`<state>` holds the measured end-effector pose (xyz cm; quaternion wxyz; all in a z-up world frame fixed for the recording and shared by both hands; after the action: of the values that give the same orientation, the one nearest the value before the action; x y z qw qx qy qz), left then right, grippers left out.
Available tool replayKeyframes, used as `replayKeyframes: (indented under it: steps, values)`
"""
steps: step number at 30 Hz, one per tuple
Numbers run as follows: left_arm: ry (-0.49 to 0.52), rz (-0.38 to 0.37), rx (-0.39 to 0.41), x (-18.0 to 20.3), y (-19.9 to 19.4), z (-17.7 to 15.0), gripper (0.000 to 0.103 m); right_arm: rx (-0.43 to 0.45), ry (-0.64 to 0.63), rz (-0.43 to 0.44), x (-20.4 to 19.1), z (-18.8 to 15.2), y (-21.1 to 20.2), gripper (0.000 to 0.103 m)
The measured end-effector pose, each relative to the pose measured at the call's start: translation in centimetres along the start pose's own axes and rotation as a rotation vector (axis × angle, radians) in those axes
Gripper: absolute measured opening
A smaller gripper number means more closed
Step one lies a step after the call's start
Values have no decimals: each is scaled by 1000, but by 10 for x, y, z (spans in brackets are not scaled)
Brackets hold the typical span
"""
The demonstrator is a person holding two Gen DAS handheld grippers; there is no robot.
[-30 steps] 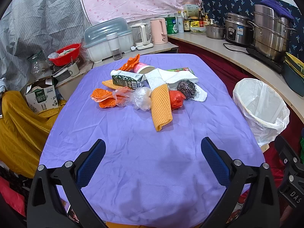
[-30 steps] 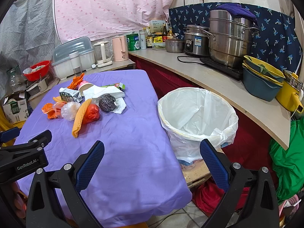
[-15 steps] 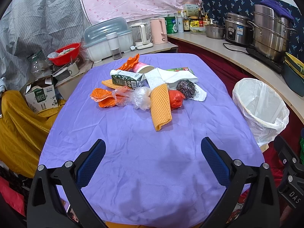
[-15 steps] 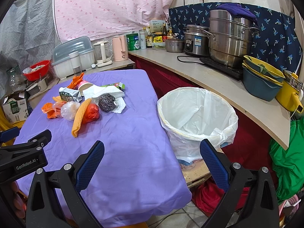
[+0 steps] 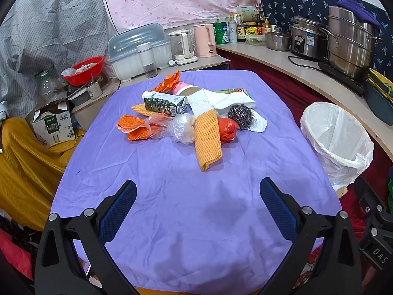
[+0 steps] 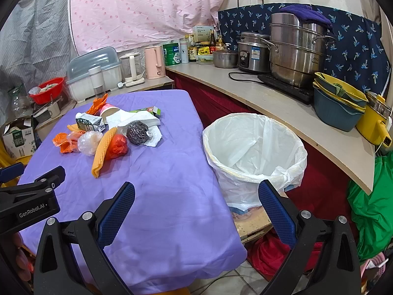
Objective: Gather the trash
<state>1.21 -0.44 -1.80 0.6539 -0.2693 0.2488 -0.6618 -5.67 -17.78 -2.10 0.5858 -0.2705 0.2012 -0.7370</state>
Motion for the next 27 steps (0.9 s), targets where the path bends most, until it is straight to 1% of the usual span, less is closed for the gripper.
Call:
replayKeyframes:
  steps: [15, 21, 27]
  values:
    - [-9, -5, -10, 3, 2, 0, 96, 0, -4, -2, -1, 1, -2, 96]
    - [-30, -11, -28, -4, 8, 2, 96, -4, -4, -3, -1, 2, -1, 96]
    - [-56, -6, -37, -14, 19, 6, 96, -24, -8, -6, -4, 5, 12, 96]
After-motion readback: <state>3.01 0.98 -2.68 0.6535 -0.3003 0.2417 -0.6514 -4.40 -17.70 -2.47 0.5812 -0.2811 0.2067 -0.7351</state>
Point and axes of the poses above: each gripper's, at about its wrist camera, not at the fingertips, and y roughly the way its jaws point, x to its right, z to its top, the point moved 2 cm from there along y, roughly the way its jaws point, and after that the axes turned 14 degrees about -y, right-handed, at the moved point
